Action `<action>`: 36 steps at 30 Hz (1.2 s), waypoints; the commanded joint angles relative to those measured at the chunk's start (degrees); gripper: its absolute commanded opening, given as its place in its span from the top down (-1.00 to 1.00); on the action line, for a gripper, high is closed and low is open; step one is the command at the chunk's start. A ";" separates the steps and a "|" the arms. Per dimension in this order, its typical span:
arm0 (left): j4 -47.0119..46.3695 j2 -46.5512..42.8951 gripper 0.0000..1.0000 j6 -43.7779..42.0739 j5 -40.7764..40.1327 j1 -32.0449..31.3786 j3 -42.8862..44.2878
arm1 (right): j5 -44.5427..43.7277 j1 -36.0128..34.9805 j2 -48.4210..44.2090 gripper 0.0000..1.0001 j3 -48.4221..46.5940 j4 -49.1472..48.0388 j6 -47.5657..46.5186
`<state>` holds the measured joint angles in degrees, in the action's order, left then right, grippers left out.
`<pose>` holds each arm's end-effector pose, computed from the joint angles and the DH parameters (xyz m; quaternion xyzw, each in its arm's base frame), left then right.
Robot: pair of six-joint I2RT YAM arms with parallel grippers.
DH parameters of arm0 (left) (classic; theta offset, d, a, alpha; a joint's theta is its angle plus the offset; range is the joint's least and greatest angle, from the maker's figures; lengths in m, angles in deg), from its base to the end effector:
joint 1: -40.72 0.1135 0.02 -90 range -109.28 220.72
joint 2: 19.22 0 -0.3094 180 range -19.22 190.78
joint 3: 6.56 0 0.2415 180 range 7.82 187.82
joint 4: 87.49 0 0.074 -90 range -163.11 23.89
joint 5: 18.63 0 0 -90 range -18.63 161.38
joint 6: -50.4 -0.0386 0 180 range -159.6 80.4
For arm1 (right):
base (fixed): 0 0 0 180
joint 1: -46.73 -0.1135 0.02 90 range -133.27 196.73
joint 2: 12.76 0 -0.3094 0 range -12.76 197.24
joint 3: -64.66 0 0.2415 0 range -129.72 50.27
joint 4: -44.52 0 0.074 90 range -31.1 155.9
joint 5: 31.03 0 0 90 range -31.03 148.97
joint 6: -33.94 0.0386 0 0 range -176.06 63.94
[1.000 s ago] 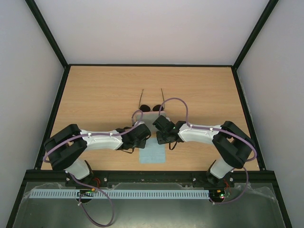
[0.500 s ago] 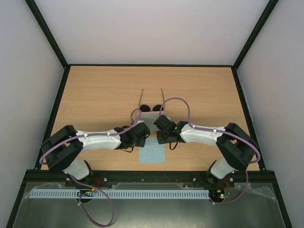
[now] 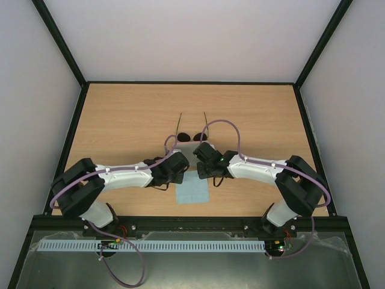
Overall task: Organize the sunglasses
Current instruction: Fold the glasses cleaning cloth at the center of the board.
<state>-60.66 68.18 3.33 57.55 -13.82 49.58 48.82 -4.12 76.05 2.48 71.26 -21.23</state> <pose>0.1649 -0.2157 0.2026 0.0636 0.9529 -0.1288 0.2669 0.1923 0.2255 0.2247 -0.1042 0.9403 0.1513 0.2866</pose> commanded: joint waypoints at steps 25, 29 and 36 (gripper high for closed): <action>0.34 -7.58 0.95 -0.27 0.03 -0.72 -1.70 | 3.85 0.25 -9.24 0.97 4.99 0.74 -2.21; 0.69 -8.62 0.95 -0.05 0.09 -1.06 -2.28 | 4.83 0.15 -10.72 0.97 5.59 0.73 -2.38; 1.11 -9.65 0.95 0.86 0.18 -2.73 -2.59 | 5.27 -1.14 -11.74 0.97 5.67 1.16 -2.47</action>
<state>-60.64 60.07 3.29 57.94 -15.37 47.89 53.56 -4.32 65.65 7.45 70.98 -23.11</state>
